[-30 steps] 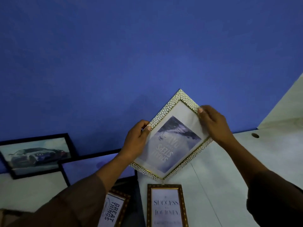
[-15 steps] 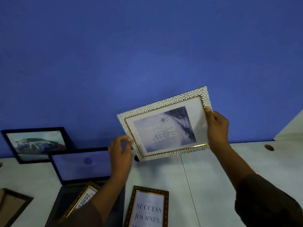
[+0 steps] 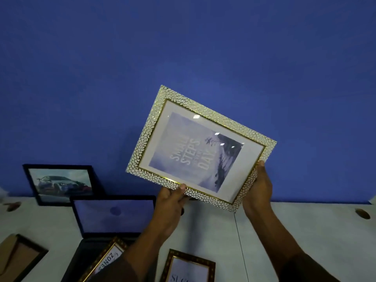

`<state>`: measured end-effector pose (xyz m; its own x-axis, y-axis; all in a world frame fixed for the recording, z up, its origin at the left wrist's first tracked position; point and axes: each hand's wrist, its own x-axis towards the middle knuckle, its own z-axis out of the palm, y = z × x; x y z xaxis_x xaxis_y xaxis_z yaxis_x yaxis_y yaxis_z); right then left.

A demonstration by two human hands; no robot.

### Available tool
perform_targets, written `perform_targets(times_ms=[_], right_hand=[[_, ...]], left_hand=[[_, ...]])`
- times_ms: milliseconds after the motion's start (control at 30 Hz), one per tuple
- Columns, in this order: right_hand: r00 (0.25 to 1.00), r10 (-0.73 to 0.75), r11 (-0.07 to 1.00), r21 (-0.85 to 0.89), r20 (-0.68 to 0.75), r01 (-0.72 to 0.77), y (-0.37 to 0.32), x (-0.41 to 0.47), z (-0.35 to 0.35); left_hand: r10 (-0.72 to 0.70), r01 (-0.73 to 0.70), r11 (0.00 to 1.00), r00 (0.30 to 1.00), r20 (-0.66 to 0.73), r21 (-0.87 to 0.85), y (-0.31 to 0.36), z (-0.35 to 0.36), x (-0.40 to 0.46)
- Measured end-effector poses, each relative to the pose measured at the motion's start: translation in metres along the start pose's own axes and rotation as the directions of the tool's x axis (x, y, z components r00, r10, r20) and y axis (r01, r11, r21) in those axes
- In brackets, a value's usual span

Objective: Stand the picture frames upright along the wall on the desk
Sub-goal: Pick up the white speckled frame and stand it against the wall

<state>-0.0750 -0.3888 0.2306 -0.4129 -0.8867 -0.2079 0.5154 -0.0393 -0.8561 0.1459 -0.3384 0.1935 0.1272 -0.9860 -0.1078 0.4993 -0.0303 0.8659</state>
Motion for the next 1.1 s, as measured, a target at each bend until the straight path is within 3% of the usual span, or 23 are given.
perform_targets(times_ms=[167, 300, 467, 633, 833, 1100], right_hand=[[0.999, -0.019, 0.998, 0.057, 0.033, 0.017, -0.006, 0.032, -0.01], [0.996, -0.057, 0.969, -0.237, 0.074, 0.073, 0.004, 0.05, -0.03], [0.924, -0.104, 0.797, -0.525, 0.367, 0.298, 0.018, 0.073, -0.055], [0.817, 0.087, 0.603, -0.683, 0.57, 0.412, 0.02, 0.099, -0.051], [0.807, 0.162, 0.549, -0.732, 0.568, 0.405, 0.054, 0.129, -0.06], [0.802, 0.249, 0.404, -0.811, 0.543, 0.423, 0.097, 0.151, -0.07]], left_hand=[[0.042, -0.054, 0.991, 0.994, 0.101, 0.125, 0.035, -0.013, 0.019], [0.011, -0.033, 0.98, 0.993, 0.114, 0.195, 0.053, -0.027, 0.037], [-0.017, -0.035, 0.938, 0.989, 0.147, 0.344, 0.055, -0.037, 0.062], [-0.075, -0.073, 0.809, 0.971, 0.226, 0.583, 0.037, -0.042, 0.086], [-0.126, -0.065, 0.672, 0.971, 0.201, 0.738, 0.006, -0.047, 0.122], [-0.22, 0.081, 0.544, 0.974, 0.049, 0.835, -0.036, -0.064, 0.155]])
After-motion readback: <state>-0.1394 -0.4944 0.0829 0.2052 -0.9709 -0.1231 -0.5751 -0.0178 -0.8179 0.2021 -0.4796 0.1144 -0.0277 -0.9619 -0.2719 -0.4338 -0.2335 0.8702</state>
